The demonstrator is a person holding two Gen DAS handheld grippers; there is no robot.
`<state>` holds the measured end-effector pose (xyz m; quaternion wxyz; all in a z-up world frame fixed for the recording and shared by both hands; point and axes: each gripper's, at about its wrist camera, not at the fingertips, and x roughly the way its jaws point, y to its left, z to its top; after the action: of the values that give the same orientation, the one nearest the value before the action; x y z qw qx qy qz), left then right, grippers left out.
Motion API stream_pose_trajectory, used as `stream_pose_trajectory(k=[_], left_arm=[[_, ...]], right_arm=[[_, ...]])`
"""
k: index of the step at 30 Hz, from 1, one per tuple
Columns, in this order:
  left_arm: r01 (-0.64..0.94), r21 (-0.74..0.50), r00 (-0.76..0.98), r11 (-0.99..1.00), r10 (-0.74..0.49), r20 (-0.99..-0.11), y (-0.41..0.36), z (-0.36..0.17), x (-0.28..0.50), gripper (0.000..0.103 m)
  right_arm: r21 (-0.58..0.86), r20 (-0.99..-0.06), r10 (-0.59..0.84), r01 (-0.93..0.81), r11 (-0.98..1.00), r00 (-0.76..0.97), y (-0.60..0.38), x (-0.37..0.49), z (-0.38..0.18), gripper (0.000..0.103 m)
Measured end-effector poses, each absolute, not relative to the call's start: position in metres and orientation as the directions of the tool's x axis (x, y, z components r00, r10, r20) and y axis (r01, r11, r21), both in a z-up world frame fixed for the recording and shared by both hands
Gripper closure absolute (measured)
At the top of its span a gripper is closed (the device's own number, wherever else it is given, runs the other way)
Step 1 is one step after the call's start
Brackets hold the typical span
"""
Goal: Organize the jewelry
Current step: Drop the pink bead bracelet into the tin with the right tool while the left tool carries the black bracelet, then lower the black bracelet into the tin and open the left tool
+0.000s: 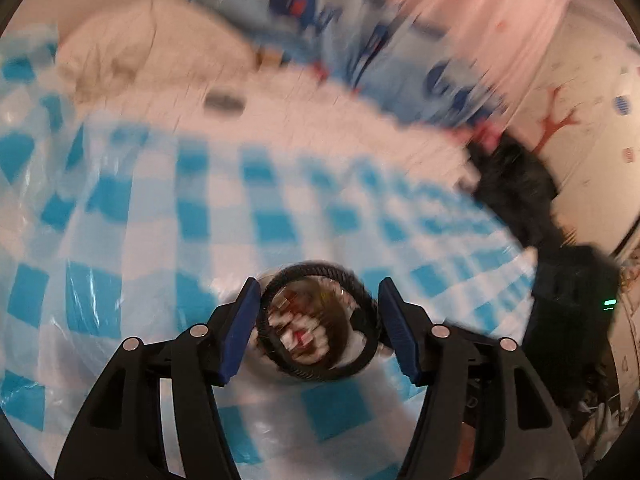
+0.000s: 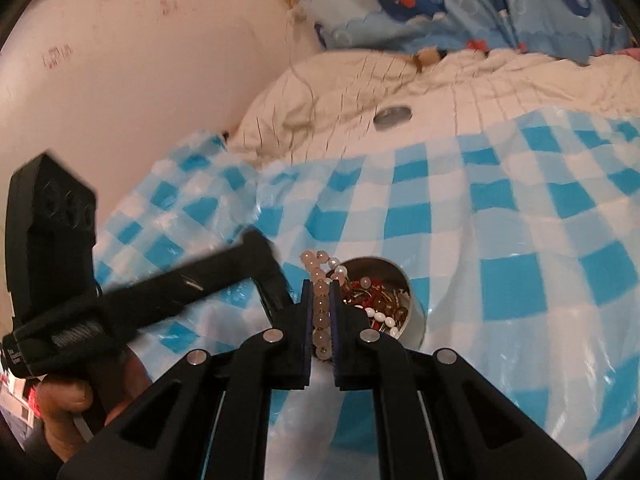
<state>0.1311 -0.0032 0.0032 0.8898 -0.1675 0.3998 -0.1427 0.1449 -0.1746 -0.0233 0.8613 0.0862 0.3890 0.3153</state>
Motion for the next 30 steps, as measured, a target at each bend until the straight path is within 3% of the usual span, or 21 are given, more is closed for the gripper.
stream_pose_trajectory(k=[3,6,7,11,13,16,18,22,26,28,30], left_arm=[[0.078,-0.362,0.59,0.929,-0.336,-0.734,-0.003,-0.01,0.133,0.038],[0.106,-0.289,0.612,0.951,-0.291,-0.735,-0.003,-0.003,0.122,0.029],[0.106,-0.291,0.624,0.951,-0.292,-0.724,0.0,0.001,0.117,0.028],[0.046,-0.375,0.642,0.926,-0.315,-0.699,0.026,0.002,0.104,0.026],[0.017,-0.401,0.637,0.916,-0.319,-0.702,0.038,-0.004,0.1,0.025],[0.062,-0.341,0.637,0.938,-0.3,-0.71,0.031,-0.011,0.098,0.023],[0.137,-0.238,0.658,0.962,-0.268,-0.704,0.011,-0.015,0.099,0.017],[0.233,-0.072,0.664,0.97,-0.212,-0.717,-0.021,-0.031,0.106,0.015],[0.221,-0.093,0.653,0.971,-0.219,-0.725,-0.016,-0.043,0.119,0.015],[0.225,-0.173,0.632,0.959,-0.279,-0.723,-0.008,-0.049,0.124,0.02],[0.217,-0.229,0.607,0.949,-0.315,-0.73,-0.002,-0.054,0.127,0.056]], right_arm=[[0.336,-0.673,0.56,-0.476,0.813,0.483,-0.165,0.151,-0.043,0.092],[0.331,-0.661,0.534,-0.434,0.838,0.527,-0.179,0.147,-0.04,0.069],[0.321,-0.654,0.523,-0.425,0.846,0.546,-0.183,0.144,-0.037,0.062],[0.335,-0.631,0.553,-0.452,0.827,0.544,-0.192,0.121,-0.029,0.057],[0.301,-0.656,0.541,-0.476,0.827,0.526,-0.186,0.104,-0.033,0.047],[0.311,-0.688,0.537,-0.47,0.826,0.488,-0.184,0.086,-0.046,0.042],[0.343,-0.695,0.544,-0.448,0.826,0.471,-0.187,0.083,-0.053,0.041],[0.378,-0.702,0.543,-0.405,0.832,0.46,-0.196,0.088,-0.062,0.04],[0.387,-0.707,0.541,-0.392,0.835,0.454,-0.199,0.091,-0.065,0.04],[0.376,-0.71,0.535,-0.395,0.838,0.458,-0.199,0.091,-0.064,0.04],[0.38,-0.708,0.537,-0.393,0.837,0.458,-0.199,0.091,-0.064,0.039]])
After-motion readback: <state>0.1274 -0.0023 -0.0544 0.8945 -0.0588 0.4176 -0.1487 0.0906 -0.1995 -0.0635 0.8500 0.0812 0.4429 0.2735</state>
